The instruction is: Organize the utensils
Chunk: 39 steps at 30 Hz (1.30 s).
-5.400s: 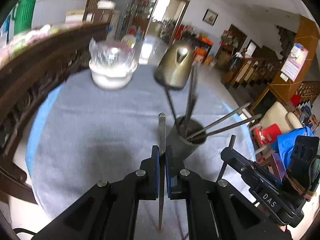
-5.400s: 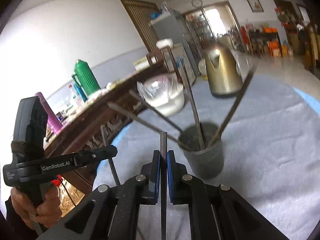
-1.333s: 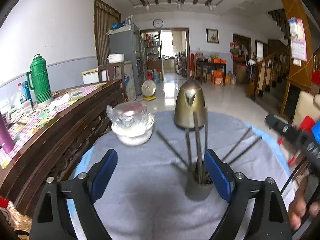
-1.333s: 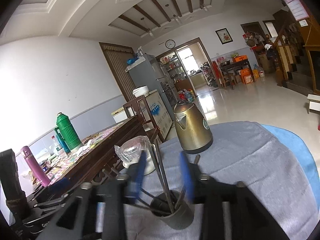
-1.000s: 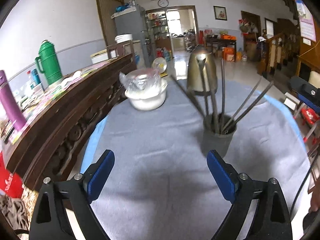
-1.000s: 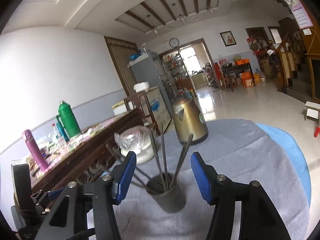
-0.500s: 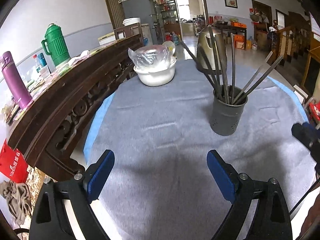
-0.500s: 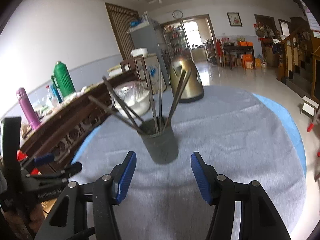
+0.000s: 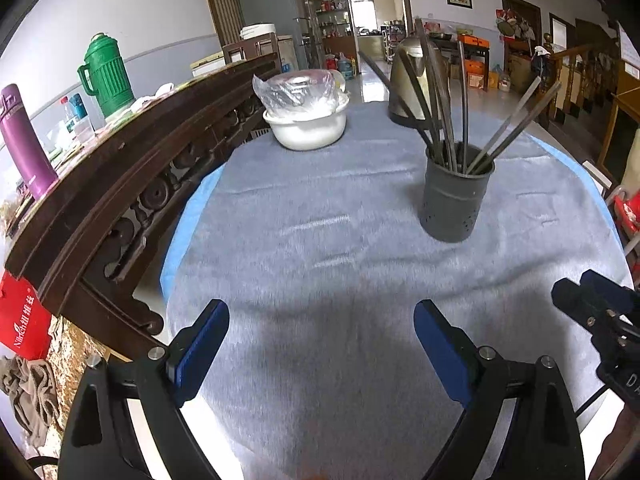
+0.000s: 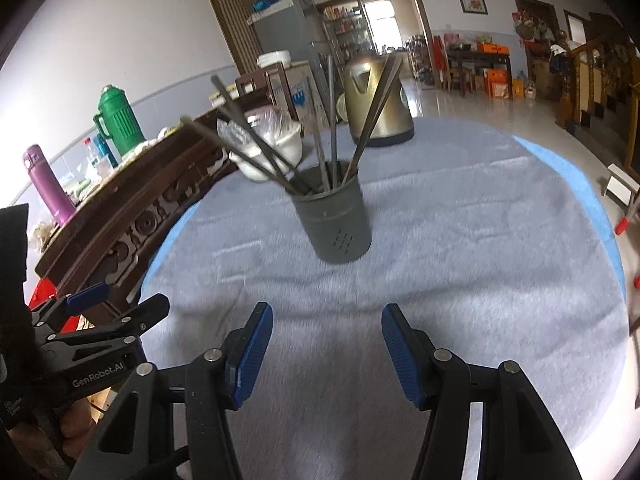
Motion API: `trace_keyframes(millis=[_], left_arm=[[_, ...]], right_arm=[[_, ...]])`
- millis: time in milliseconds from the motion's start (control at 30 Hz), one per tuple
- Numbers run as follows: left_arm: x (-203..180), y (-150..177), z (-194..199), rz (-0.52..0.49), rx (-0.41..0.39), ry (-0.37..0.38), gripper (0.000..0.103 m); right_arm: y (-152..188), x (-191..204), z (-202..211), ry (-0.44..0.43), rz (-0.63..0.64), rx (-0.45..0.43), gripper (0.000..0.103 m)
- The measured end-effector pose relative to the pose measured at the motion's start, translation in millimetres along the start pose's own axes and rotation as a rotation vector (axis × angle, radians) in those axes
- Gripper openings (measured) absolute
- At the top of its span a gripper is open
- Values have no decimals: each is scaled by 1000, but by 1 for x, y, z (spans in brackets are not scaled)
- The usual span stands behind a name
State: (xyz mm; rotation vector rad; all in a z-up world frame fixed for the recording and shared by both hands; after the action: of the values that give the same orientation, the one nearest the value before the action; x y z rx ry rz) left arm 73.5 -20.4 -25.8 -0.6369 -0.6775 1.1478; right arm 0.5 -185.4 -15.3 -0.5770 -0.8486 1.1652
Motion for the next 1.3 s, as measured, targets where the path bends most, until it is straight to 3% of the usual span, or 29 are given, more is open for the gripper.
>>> trace_keyframes(millis=[500,1300], left_arm=[[3,40,-8,12,84,20,94],[11,45,-11,35,97,13,94]], right_arm=[[25,16,-4,-6,14,70,62],[26,16,-4,3,6,62,62]])
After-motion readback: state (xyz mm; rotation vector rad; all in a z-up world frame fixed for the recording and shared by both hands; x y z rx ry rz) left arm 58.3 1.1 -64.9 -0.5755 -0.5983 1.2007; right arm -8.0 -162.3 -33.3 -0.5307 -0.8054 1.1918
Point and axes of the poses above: each gripper's, at about its wrist camera, not at the fingertips, and z roughly against the way its jaws point, x to its left, y to its underside, the point moved 7 cm from there along -z, roughly the way its jaws point, and after that the axes turned 7 degrees about -x, right-handed, at the moved point
